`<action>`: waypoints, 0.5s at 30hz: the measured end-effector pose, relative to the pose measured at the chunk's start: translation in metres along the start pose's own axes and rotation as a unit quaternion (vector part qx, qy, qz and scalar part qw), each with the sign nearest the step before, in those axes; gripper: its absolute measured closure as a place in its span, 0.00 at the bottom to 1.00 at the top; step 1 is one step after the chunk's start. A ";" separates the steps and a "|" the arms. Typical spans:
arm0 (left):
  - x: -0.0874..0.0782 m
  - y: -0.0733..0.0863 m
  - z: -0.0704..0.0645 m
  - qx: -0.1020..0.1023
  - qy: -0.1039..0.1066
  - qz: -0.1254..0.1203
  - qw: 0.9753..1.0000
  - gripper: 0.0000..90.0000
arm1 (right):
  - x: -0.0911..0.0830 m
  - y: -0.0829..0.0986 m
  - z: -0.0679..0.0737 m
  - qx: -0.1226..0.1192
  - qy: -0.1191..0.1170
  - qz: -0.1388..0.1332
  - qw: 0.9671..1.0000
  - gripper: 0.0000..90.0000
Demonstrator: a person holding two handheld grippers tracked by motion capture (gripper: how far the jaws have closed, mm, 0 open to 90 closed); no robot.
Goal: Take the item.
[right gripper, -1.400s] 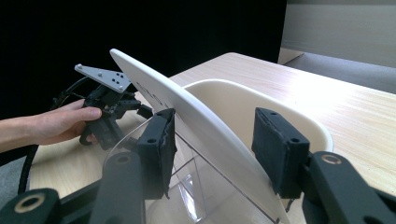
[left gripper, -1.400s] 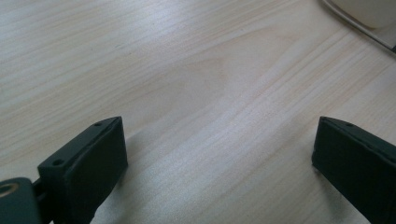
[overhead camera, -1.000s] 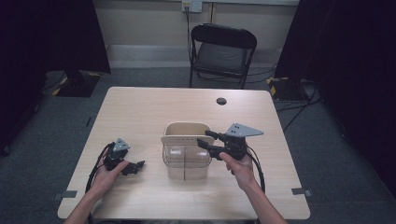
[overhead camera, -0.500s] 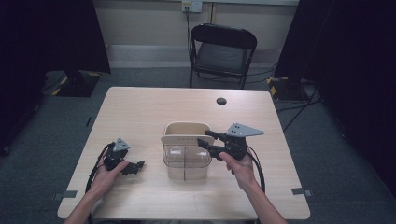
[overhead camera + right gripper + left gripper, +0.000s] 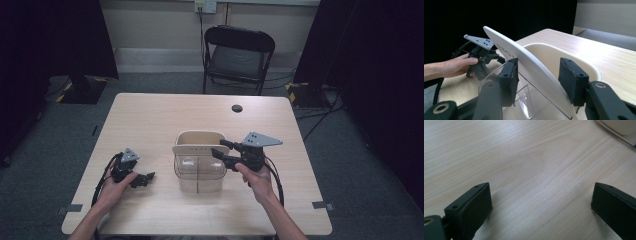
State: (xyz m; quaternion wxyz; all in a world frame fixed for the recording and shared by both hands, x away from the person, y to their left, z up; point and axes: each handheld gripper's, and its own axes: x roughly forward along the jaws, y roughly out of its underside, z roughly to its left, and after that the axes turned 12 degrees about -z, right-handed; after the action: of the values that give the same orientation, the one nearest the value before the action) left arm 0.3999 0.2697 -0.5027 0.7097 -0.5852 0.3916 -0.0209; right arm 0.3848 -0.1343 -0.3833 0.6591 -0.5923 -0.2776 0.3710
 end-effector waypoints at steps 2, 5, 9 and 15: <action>0.000 0.000 0.000 0.000 0.000 0.000 1.000 0.03 | 0.000 0.000 0.000 0.000 0.000 0.000 1.000 0.56; 0.000 0.000 0.000 0.000 0.000 0.000 1.000 0.03 | 0.000 0.000 0.000 0.001 0.000 0.000 1.000 0.56; 0.000 0.000 0.000 0.000 0.000 0.000 1.000 0.03 | 0.000 0.000 0.000 0.000 0.000 0.000 1.000 0.56; 0.000 0.000 0.000 0.000 0.000 0.000 1.000 0.03 | 0.000 0.000 0.000 0.001 0.001 0.001 1.000 0.56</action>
State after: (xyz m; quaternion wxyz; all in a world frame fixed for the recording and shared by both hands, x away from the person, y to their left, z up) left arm 0.4000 0.2697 -0.5027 0.7098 -0.5851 0.3917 -0.0210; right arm 0.3846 -0.1347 -0.3828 0.6596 -0.5926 -0.2759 0.3709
